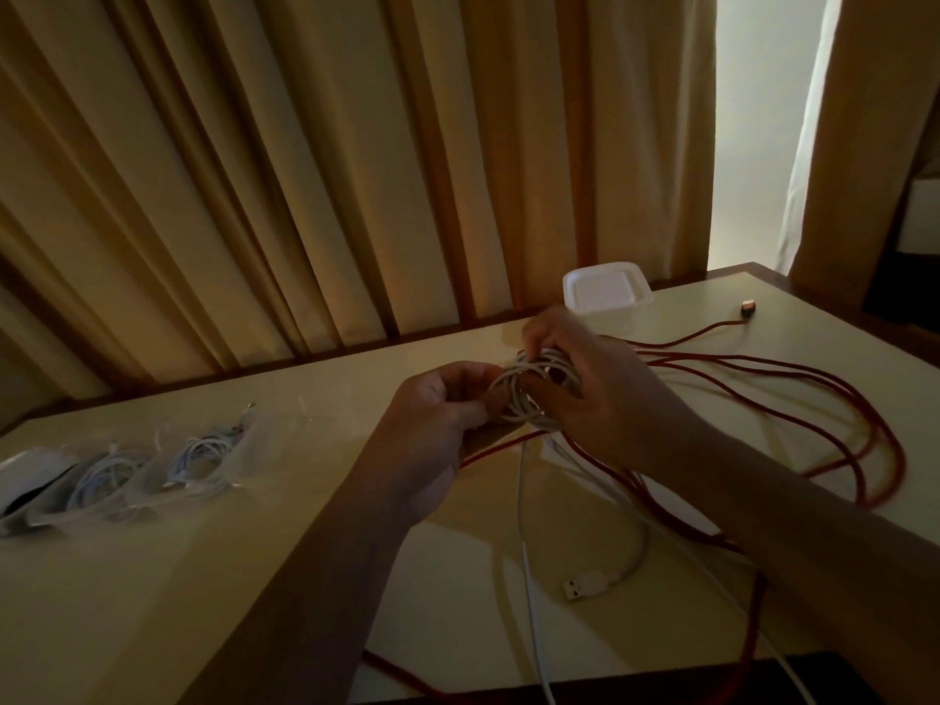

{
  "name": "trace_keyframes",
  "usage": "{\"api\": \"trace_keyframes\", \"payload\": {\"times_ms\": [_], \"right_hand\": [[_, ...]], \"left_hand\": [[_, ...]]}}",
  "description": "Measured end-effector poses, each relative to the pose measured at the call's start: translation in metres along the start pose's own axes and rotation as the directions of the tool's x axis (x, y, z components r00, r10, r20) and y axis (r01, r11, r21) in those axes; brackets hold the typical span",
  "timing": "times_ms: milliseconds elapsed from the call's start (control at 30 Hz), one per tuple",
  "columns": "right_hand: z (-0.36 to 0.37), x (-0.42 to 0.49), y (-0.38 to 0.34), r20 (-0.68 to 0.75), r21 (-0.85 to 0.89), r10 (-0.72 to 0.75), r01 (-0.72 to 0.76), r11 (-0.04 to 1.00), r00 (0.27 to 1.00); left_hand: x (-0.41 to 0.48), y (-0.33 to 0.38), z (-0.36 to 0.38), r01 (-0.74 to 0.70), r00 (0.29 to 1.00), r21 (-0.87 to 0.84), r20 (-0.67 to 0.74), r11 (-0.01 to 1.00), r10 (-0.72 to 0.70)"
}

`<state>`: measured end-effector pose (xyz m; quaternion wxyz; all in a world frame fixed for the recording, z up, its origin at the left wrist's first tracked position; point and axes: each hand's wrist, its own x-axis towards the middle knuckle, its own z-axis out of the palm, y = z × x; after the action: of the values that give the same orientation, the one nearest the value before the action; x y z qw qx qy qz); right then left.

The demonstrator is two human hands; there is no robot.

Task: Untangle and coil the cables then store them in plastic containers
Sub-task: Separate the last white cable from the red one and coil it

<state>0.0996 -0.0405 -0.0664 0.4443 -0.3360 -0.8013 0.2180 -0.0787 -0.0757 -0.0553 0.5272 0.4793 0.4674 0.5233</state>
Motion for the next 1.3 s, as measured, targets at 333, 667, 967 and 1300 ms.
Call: {"api": "trace_keyframes", "payload": {"times_ms": [333,667,967,1300], "right_hand": [[-0.002,0.0,0.001,0.005,-0.011,0.036,-0.036,0.999,0.999],[0.005,-0.002,-0.005,-0.049,0.026,0.098,-0.097,0.995,0.994],[0.013,-0.002,-0.003,0.025,-0.068,0.061,-0.059,0.996,0.998],[0.005,0.001,-0.003,0.077,0.255,0.341,-0.349,0.902,0.937]], "left_hand": [[0.002,-0.003,-0.001,0.093,0.994,0.043,-0.058,0.995,-0.091],[0.001,0.004,0.0,0.092,0.994,-0.139,-0.052,0.986,-0.1],[-0.005,0.003,0.001,-0.066,0.992,0.395,-0.072,0.916,0.103],[-0.008,0.006,0.005,-0.213,0.96,0.595,-0.019,0.775,0.278]]}}
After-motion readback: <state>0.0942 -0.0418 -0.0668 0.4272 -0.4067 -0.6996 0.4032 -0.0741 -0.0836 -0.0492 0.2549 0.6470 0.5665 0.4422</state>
